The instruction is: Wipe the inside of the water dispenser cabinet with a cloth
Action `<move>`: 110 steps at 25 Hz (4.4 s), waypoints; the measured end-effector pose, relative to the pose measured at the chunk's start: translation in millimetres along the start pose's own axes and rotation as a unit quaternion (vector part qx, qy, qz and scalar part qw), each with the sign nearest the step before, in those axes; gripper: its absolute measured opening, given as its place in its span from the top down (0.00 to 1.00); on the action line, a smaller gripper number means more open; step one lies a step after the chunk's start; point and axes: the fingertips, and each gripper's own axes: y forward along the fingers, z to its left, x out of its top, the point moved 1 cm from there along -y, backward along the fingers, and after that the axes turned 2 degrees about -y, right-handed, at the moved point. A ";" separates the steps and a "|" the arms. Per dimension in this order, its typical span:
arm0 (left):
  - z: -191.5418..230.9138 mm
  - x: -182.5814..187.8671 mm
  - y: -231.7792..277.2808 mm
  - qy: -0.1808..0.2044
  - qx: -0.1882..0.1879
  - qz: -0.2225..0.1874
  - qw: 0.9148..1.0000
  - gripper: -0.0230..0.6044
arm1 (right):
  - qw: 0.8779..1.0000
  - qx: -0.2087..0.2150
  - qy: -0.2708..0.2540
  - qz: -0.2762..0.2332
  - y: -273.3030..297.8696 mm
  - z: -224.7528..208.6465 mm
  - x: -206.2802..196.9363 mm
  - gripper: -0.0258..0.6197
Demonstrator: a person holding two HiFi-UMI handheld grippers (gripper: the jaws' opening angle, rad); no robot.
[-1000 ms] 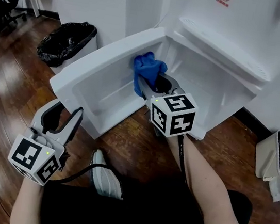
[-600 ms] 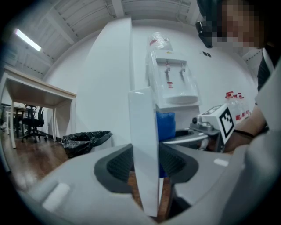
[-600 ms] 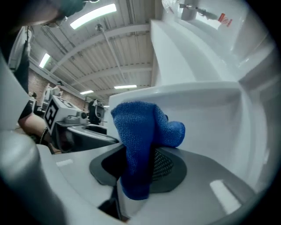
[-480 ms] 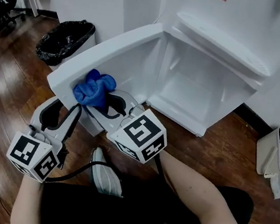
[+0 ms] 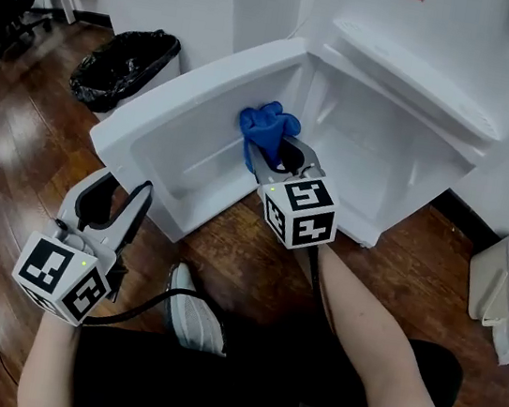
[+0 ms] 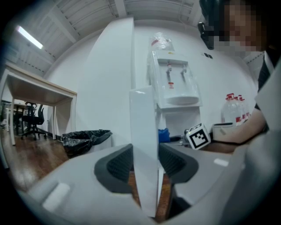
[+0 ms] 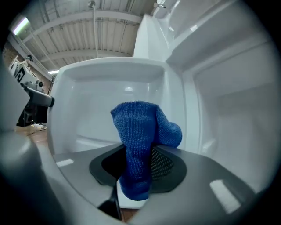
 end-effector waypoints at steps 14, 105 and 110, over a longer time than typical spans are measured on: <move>0.2 -1.0 -0.8 -0.006 -0.001 0.003 1.000 0.67 | 0.981 0.180 -0.062 -0.023 -12.1 142.3 -3.2 0.75; -4.9 26.3 -24.3 -0.127 -0.181 -0.077 0.972 0.42 | 0.982 0.141 -0.089 -0.091 -54.8 164.2 80.7 0.76; 2.6 60.4 -66.5 -0.106 -0.179 -0.149 0.967 0.44 | 0.982 0.103 -0.069 -0.145 -61.9 143.2 103.4 0.76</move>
